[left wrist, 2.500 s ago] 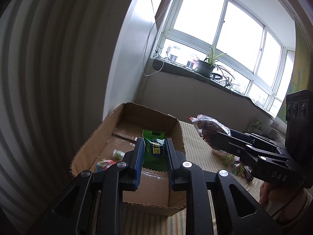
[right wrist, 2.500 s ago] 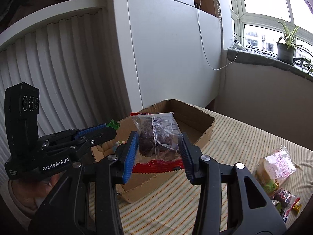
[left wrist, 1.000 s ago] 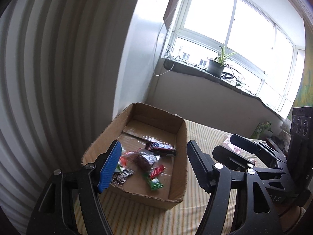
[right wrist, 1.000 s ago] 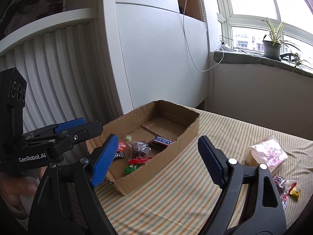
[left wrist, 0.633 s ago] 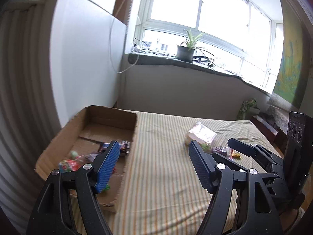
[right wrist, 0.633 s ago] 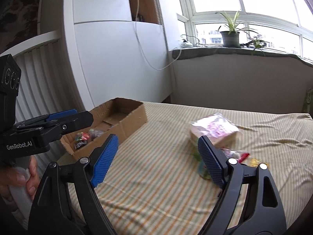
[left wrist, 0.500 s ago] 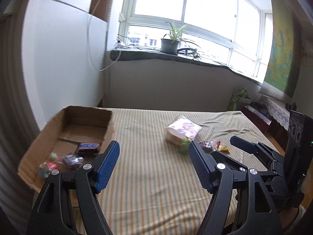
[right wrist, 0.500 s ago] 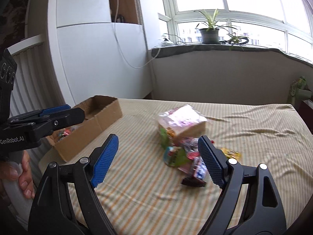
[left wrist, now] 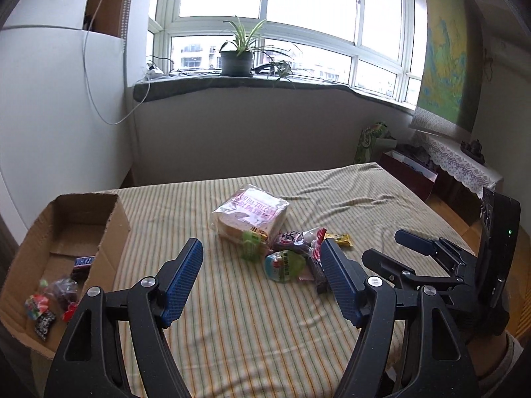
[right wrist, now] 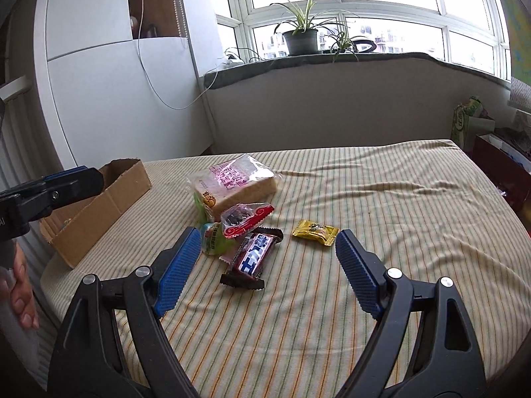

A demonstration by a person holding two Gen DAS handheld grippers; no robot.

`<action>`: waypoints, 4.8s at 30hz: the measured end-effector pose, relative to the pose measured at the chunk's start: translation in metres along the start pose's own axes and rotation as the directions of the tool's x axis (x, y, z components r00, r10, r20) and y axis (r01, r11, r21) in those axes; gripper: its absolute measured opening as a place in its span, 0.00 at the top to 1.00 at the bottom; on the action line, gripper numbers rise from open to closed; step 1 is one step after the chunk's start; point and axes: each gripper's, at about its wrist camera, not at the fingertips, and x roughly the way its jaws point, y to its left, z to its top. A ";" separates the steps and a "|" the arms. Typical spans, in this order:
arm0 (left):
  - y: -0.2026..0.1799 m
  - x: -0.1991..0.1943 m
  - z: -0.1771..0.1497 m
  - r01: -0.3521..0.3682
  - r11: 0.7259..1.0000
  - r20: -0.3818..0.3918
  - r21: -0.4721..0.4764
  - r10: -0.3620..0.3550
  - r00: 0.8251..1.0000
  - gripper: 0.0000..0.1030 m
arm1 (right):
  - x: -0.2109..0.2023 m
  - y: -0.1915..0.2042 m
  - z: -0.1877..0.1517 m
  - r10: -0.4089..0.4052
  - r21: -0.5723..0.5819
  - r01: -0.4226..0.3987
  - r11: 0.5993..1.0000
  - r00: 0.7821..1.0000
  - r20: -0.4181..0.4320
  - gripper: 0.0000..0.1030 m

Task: Organize snacks
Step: 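Move both tools back to the snack pile, then grasp a round green candy packet with the left tool while the right tool grasps a blue-wrapped chocolate bar, then carry the round candy and chocolate bar over the cardboard box, then open both tools to drop the round candy and bar into the box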

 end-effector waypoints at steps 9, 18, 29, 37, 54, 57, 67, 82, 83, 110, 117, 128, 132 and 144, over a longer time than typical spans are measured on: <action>-0.005 0.034 0.001 0.033 0.999 -0.058 0.017 -0.032 0.998 0.29 | 0.038 0.002 -0.011 0.007 -0.027 -0.011 1.000 0.992 -0.125 0.17; 0.007 0.106 -0.034 0.118 0.982 -0.294 -0.147 -0.158 0.943 0.29 | 0.062 0.006 -0.024 0.005 -0.064 -0.018 0.998 0.978 -0.209 0.17; 0.006 0.135 -0.028 0.168 0.972 -0.311 -0.167 -0.214 0.926 0.31 | 0.076 0.011 -0.014 -0.001 -0.101 -0.023 0.995 0.972 -0.234 0.47; 0.006 0.136 -0.030 0.202 0.968 -0.302 -0.152 -0.240 0.923 0.69 | 0.065 0.006 -0.021 -0.001 -0.085 -0.017 0.996 0.977 -0.214 0.69; 0.013 0.077 -0.054 0.209 0.959 -0.216 -0.189 -0.249 0.944 0.70 | 0.016 -0.015 -0.041 0.030 0.029 -0.026 0.999 0.990 -0.140 0.70; 0.009 0.074 -0.053 0.210 0.960 -0.211 -0.184 -0.247 0.946 0.70 | 0.011 -0.013 -0.040 0.029 0.026 -0.026 0.999 0.991 -0.128 0.70; 0.000 0.053 -0.038 0.209 0.965 -0.151 -0.156 -0.232 0.961 0.70 | -0.028 -0.009 -0.006 0.025 0.029 -0.025 0.999 1.000 0.005 0.70; 0.007 -0.021 -0.003 0.195 0.977 0.060 -0.091 -0.190 0.980 0.70 | -0.073 0.014 0.030 0.002 -0.028 0.002 1.000 0.994 0.110 0.70; 0.008 -0.023 -0.004 0.196 0.976 0.064 -0.092 -0.190 0.980 0.70 | -0.073 0.017 0.031 0.002 -0.034 0.001 0.999 0.994 0.107 0.70; 0.174 -0.077 -0.059 -0.047 0.926 0.112 -0.375 0.095 0.989 0.70 | 0.029 0.246 0.041 0.358 -0.337 -0.364 0.868 0.930 -0.084 0.70; 0.208 -0.084 -0.058 -0.111 0.905 0.108 -0.411 0.169 0.980 0.70 | 0.044 0.263 0.043 0.379 -0.346 -0.389 0.854 0.920 -0.099 0.70; 0.228 -0.064 -0.069 -0.100 0.894 0.067 -0.437 0.143 0.987 0.70 | 0.088 0.295 0.059 0.409 -0.373 -0.429 0.823 0.902 -0.137 0.70; 0.233 -0.056 -0.074 -0.106 0.893 0.031 -0.438 0.133 0.991 0.66 | 0.108 0.307 0.062 0.393 -0.382 -0.418 0.824 0.908 -0.146 0.42; 0.253 -0.071 -0.082 -0.177 0.852 0.029 -0.493 0.220 0.975 0.29 | 0.095 0.302 0.055 0.396 -0.374 -0.414 0.830 0.909 -0.129 0.36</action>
